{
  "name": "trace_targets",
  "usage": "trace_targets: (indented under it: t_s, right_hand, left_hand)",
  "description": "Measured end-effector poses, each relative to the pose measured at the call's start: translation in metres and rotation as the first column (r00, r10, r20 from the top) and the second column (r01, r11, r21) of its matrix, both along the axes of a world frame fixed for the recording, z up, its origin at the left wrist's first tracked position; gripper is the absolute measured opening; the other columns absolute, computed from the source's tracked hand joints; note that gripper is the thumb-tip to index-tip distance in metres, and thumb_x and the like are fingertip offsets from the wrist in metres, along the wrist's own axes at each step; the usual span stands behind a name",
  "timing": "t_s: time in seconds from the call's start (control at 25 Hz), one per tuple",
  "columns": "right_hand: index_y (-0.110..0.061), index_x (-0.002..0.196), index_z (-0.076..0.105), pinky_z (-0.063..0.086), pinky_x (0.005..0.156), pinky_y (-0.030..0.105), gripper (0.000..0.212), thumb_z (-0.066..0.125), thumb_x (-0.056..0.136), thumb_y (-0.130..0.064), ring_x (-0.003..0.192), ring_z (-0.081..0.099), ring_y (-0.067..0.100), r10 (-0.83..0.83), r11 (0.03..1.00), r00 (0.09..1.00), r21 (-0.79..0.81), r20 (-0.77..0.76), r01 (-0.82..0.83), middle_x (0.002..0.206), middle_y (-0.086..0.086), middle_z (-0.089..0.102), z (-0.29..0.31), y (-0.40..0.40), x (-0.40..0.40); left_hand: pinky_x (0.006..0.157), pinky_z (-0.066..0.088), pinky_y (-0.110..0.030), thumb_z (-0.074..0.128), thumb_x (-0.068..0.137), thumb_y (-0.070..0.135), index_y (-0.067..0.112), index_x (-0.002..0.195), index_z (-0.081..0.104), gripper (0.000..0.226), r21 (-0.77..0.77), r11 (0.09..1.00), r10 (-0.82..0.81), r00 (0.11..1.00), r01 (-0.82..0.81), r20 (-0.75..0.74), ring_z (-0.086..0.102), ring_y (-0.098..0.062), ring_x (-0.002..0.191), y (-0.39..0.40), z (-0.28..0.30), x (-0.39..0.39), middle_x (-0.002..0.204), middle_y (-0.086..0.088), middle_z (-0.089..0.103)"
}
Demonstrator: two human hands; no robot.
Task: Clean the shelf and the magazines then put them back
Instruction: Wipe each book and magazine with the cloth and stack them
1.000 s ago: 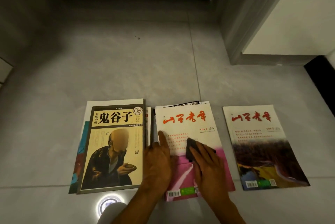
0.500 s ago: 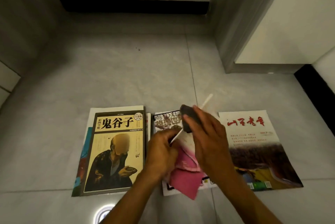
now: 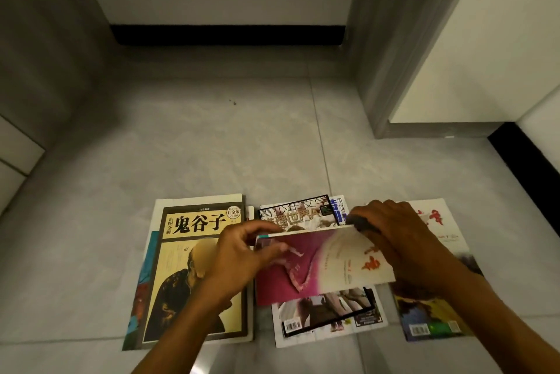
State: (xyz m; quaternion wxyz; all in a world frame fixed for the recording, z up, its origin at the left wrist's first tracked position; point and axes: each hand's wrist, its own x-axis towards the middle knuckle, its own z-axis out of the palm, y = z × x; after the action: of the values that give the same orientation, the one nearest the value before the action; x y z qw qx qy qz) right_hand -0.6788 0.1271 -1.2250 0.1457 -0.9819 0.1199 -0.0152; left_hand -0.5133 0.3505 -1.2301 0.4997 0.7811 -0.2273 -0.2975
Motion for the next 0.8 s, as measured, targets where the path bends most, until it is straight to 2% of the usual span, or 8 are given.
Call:
trace_targets:
  t_s: [0.08, 0.16, 0.28, 0.44, 0.52, 0.6, 0.72, 0.8]
  right_hand:
    - [-0.041, 0.115, 0.046, 0.048, 0.088, 0.035, 0.027, 0.048, 0.089, -0.036, 0.093, 0.053, 0.009, -0.118, 0.975, 0.993, 0.189, -0.014, 0.118, 0.110, -0.009, 0.058, 0.002, -0.007, -0.006]
    - [-0.042, 0.119, 0.043, 0.047, 0.091, 0.038, 0.027, 0.039, 0.093, -0.037, 0.098, 0.050, 0.007, -0.157, 0.957, 0.987, 0.245, -0.023, 0.157, 0.113, -0.011, 0.055, 0.001, 0.003, -0.007]
    - [-0.041, 0.129, 0.042, 0.042, 0.101, 0.037, 0.035, 0.036, 0.095, -0.035, 0.112, 0.046, 0.008, -0.195, 0.936, 0.980, 0.308, 0.048, 0.171, 0.123, -0.010, 0.052, 0.008, 0.061, 0.013]
    - [-0.029, 0.126, 0.044, 0.039, 0.096, 0.036, 0.034, 0.036, 0.093, -0.036, 0.106, 0.048, 0.013, -0.223, 0.972, 0.868, 0.162, 0.443, 0.167, 0.117, 0.000, 0.062, 0.024, 0.116, 0.046]
    - [-0.030, 0.127, 0.042, 0.035, 0.096, 0.029, 0.036, 0.035, 0.092, -0.033, 0.106, 0.042, 0.007, -0.191, 0.972, 0.885, 0.210, 0.425, 0.109, 0.119, -0.002, 0.059, 0.023, 0.100, 0.044]
    - [-0.032, 0.127, 0.045, 0.035, 0.093, 0.029, 0.037, 0.034, 0.092, -0.033, 0.106, 0.041, 0.003, -0.226, 0.953, 0.908, 0.272, 0.353, 0.131, 0.118, -0.006, 0.056, 0.008, 0.072, 0.029]
    - [-0.039, 0.117, 0.052, 0.039, 0.088, 0.030, 0.034, 0.029, 0.091, -0.041, 0.100, 0.051, 0.012, -0.362, 0.906, 0.902, 0.318, 0.236, 0.280, 0.106, -0.009, 0.056, -0.017, 0.027, -0.004]
    - [-0.035, 0.115, 0.053, 0.041, 0.088, 0.032, 0.035, 0.028, 0.091, -0.042, 0.097, 0.055, 0.018, -0.409, 0.885, 0.889, 0.328, 0.205, 0.331, 0.103, -0.007, 0.057, -0.021, 0.020, -0.011]
  left_hand:
    - [0.058, 0.052, -0.013, 0.073, 0.080, 0.013, 0.020, 0.087, 0.070, 0.010, -0.086, 0.992, 0.069, 0.971, -0.090, -0.230, 0.070, -0.005, 0.077, -0.001, 0.003, -0.011, 0.081, 0.010, 0.075]
    - [0.058, 0.052, -0.014, 0.070, 0.084, 0.019, 0.019, 0.087, 0.069, 0.003, -0.068, 0.993, 0.073, 0.961, -0.095, -0.268, 0.071, -0.009, 0.075, -0.007, 0.000, -0.024, 0.080, 0.009, 0.075]
    - [0.067, 0.058, -0.022, 0.067, 0.087, 0.023, 0.028, 0.084, 0.069, 0.007, -0.052, 0.998, -0.040, 0.990, 0.034, -0.133, 0.070, -0.007, 0.077, -0.015, 0.002, -0.032, 0.079, 0.014, 0.073]
    - [0.062, 0.053, -0.016, 0.059, 0.091, 0.007, 0.029, 0.066, 0.063, 0.034, -0.092, 0.993, -0.067, 0.997, 0.070, 0.039, 0.065, -0.002, 0.059, -0.023, 0.008, -0.040, 0.060, 0.017, 0.066]
    - [0.061, 0.054, -0.016, 0.062, 0.090, 0.012, 0.030, 0.064, 0.065, 0.032, -0.109, 0.993, -0.034, 0.996, 0.043, 0.085, 0.065, -0.002, 0.061, -0.022, 0.012, -0.039, 0.065, 0.017, 0.068]
    - [0.060, 0.055, -0.017, 0.067, 0.087, 0.020, 0.032, 0.068, 0.070, 0.023, -0.122, 0.992, 0.018, 0.999, -0.013, 0.046, 0.067, -0.002, 0.064, -0.019, 0.018, -0.032, 0.068, 0.018, 0.070]
    - [0.048, 0.043, -0.004, 0.067, 0.085, 0.019, 0.029, 0.065, 0.062, 0.023, -0.114, 0.991, 0.066, 0.998, -0.065, 0.006, 0.060, 0.012, 0.053, -0.010, 0.029, -0.026, 0.049, 0.028, 0.060]
    - [0.047, 0.043, -0.005, 0.068, 0.084, 0.018, 0.028, 0.067, 0.063, 0.020, -0.127, 0.990, 0.056, 0.998, -0.055, 0.003, 0.064, 0.005, 0.055, -0.008, 0.029, -0.024, 0.052, 0.023, 0.064]
